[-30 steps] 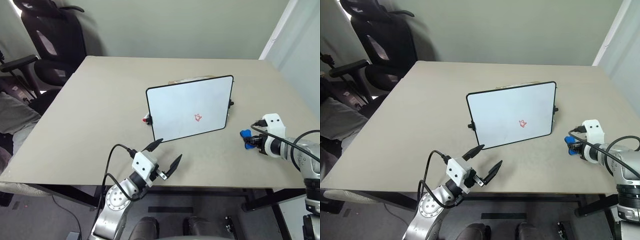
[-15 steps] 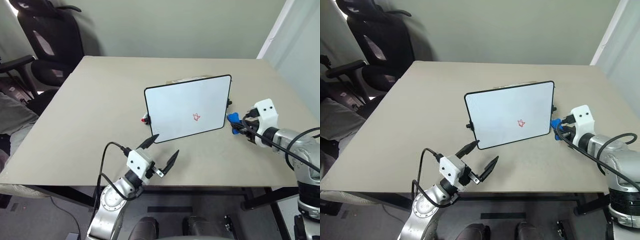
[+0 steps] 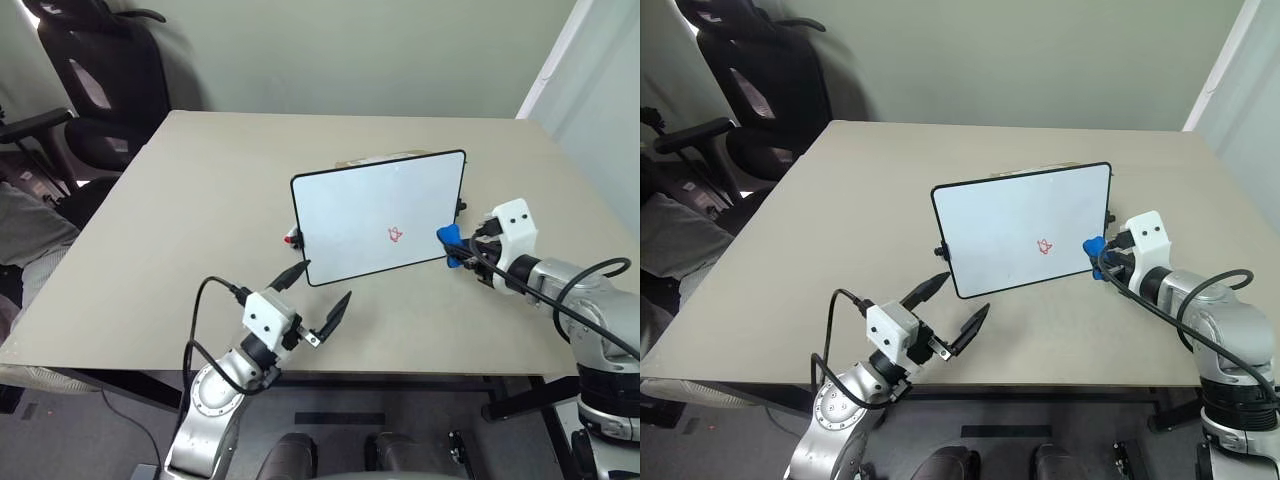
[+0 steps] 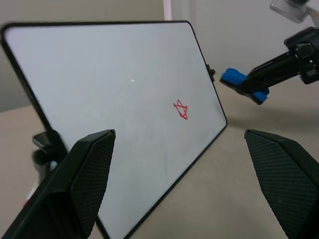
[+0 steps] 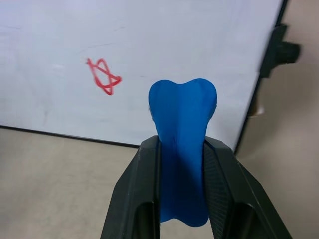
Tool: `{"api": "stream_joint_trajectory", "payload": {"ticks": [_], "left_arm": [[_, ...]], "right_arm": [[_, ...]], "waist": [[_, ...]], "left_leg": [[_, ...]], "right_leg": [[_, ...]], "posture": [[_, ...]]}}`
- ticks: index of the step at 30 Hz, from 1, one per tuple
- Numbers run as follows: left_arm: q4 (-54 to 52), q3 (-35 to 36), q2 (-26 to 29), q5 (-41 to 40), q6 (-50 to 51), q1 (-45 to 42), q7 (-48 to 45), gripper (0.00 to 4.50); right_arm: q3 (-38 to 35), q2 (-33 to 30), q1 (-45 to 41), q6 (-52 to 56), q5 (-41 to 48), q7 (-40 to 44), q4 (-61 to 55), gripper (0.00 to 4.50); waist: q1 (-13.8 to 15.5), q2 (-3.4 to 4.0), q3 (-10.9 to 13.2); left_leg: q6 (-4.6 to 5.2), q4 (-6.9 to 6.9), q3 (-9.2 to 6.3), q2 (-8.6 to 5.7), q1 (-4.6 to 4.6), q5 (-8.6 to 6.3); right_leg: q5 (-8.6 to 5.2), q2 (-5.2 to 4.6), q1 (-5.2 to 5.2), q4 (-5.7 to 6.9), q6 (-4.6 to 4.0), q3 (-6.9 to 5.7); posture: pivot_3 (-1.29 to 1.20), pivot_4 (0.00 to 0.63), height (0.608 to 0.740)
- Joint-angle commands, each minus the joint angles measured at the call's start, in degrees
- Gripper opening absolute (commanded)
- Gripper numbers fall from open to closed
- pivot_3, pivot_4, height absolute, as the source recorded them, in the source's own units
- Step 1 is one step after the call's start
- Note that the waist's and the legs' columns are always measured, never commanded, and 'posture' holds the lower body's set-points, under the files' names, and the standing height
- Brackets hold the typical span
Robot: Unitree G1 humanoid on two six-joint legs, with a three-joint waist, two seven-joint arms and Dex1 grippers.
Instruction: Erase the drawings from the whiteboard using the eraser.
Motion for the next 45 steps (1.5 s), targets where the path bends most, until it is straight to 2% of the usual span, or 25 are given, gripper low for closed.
{"api": "stream_joint_trajectory", "payload": {"ticks": [1,19,24,36,45], "left_arm": [[0.7,-0.5,-0.5,0.5,-1.5,-0.7,0.0,4.50],[3.0,-0.9,-0.8,0.8,-2.9,-1.4,-0.1,4.50],[2.0,-0.8,-1.0,0.9,-3.0,-0.6,0.4,4.50],[-0.2,-0.2,-0.6,0.4,-2.6,1.0,0.5,4.50],[-0.2,0.1,-0.8,0.4,-2.4,0.4,0.7,4.50]], "right_arm": [[0.9,1.0,-2.4,-0.4,-0.2,-0.8,0.2,1.13],[12.4,10.5,-15.6,-3.5,-5.2,-1.8,12.3,1.13],[14.8,11.0,-14.3,-3.2,-7.4,-1.9,14.2,1.13],[16.7,10.6,-14.3,0.1,-10.0,-1.6,18.7,1.13],[12.8,10.3,-21.1,-2.7,-9.8,-1.4,18.7,1.13]], "waist": [[0.0,0.01,0.0],[-0.1,0.16,-0.1],[-0.2,0.15,-0.1],[-0.2,0.15,-0.1],[-0.5,0.13,-0.1]], "left_leg": [[0.00,0.00,-0.01,0.00,0.00,0.00],[0.14,-0.01,-0.04,0.02,-0.01,0.09],[-0.28,-0.03,-0.05,0.02,0.01,-0.17],[-0.38,-0.04,-0.05,0.02,-0.03,-0.22],[-0.38,-0.05,-0.04,0.03,-0.05,-0.22]], "right_leg": [[0.01,0.00,0.00,0.01,0.00,0.00],[0.23,0.02,-0.16,-0.03,-0.21,0.00],[0.41,0.02,-0.24,-0.02,-0.48,0.00],[0.49,0.03,-0.39,0.01,-0.57,0.00],[0.56,0.03,-0.52,0.02,-0.63,0.00]], "posture": [[0.00,0.150,0.739],[0.00,0.150,0.739],[0.00,0.150,0.739],[0.00,0.150,0.739],[0.00,0.150,0.739]]}}
